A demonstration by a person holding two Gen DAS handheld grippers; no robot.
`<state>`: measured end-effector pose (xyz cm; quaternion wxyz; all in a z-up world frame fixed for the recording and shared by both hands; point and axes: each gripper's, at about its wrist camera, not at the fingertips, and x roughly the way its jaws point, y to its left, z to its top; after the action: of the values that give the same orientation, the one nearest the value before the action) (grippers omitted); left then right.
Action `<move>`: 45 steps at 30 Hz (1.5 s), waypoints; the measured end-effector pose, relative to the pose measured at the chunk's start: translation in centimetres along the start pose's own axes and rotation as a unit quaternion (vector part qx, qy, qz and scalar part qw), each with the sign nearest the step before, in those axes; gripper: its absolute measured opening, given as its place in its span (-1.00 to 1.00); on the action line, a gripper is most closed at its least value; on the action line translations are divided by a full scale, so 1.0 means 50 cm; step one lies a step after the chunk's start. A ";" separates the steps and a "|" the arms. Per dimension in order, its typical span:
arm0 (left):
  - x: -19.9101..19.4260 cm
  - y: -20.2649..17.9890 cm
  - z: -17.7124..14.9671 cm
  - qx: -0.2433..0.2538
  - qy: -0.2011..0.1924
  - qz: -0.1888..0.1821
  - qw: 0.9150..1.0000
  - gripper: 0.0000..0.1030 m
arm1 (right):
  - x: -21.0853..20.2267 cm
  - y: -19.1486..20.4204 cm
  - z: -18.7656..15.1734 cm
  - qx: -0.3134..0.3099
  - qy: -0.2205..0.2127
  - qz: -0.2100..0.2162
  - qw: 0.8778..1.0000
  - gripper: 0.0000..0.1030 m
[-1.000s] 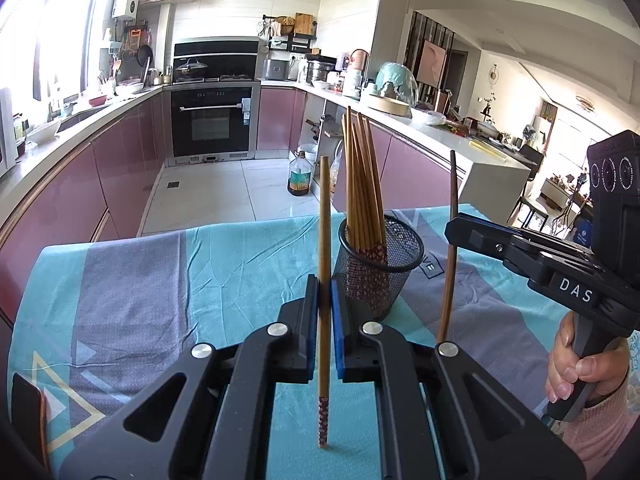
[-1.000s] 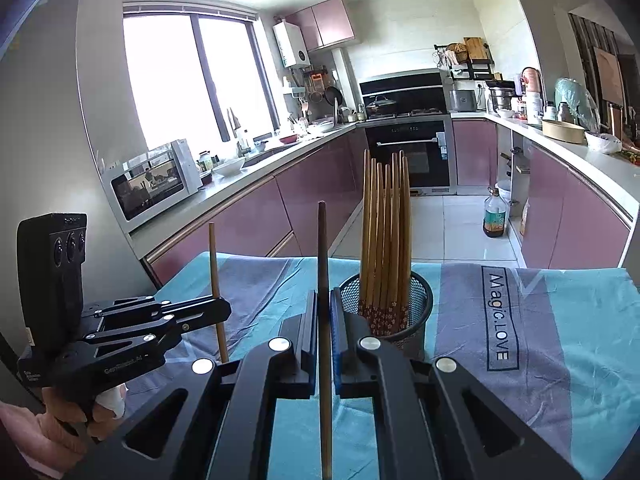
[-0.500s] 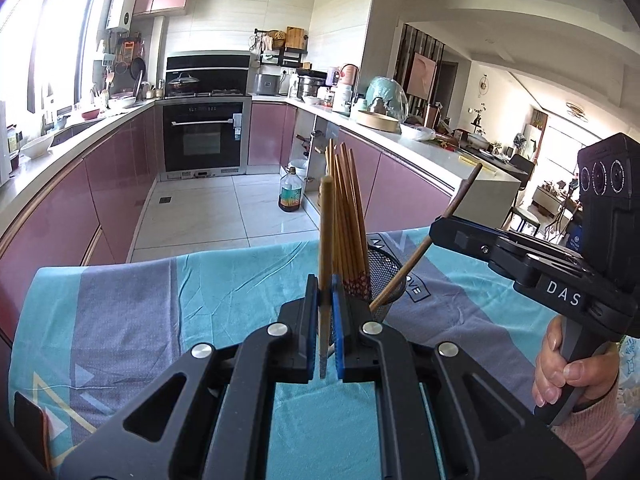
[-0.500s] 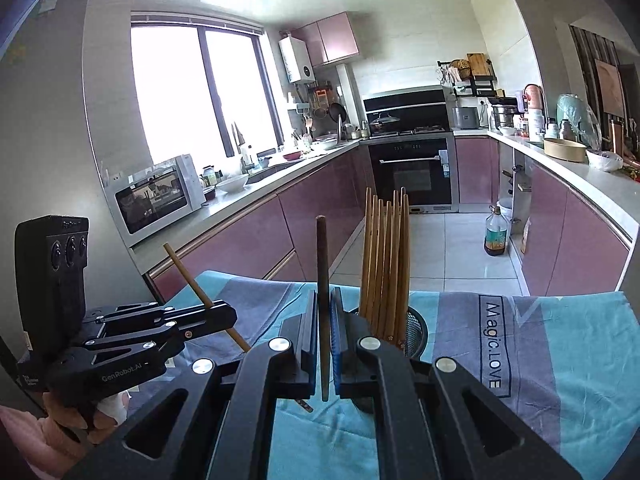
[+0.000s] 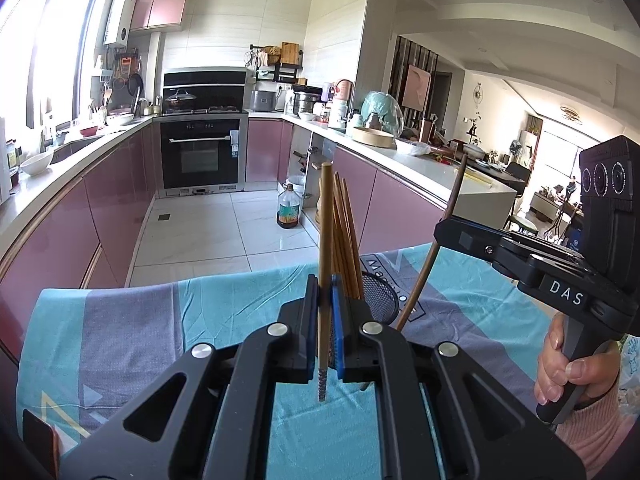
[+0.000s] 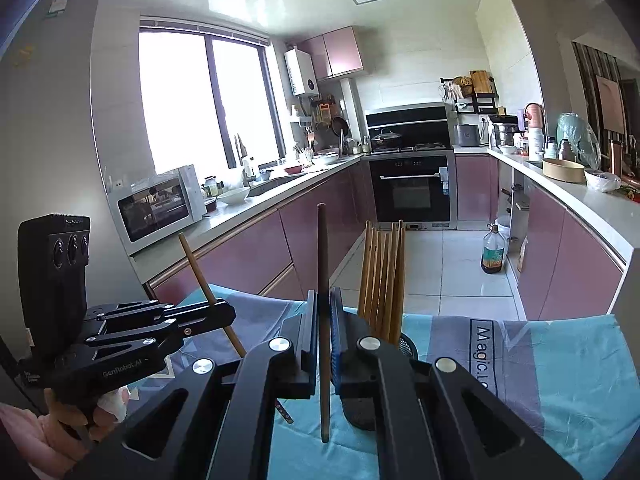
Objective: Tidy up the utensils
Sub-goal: 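Lower both held chopsticks into the black mesh cup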
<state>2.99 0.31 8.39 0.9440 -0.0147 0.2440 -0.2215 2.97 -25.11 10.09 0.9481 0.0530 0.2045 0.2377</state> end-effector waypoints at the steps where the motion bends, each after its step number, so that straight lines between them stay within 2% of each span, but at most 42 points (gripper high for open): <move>1: 0.000 0.000 0.005 0.000 -0.002 -0.001 1.000 -0.86 | -0.003 -0.001 0.004 0.000 -0.003 -0.001 1.000 -0.91; 21: -0.047 -0.023 0.084 0.019 -0.060 -0.018 0.998 -0.86 | -0.027 -0.009 0.085 -0.015 -0.047 -0.012 0.999 -0.91; 35: -0.061 -0.041 0.102 0.015 -0.074 -0.027 0.997 -0.86 | -0.006 -0.033 0.122 0.001 -0.061 -0.021 0.998 -0.91; 45: -0.043 -0.038 0.111 0.010 -0.061 -0.031 0.998 -0.86 | 0.025 -0.049 0.105 0.012 -0.047 -0.030 0.998 -0.91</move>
<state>3.13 -0.94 14.53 0.9500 -0.0259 0.1831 -0.2516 7.19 -26.69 13.95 0.9626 0.0689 0.1644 0.2042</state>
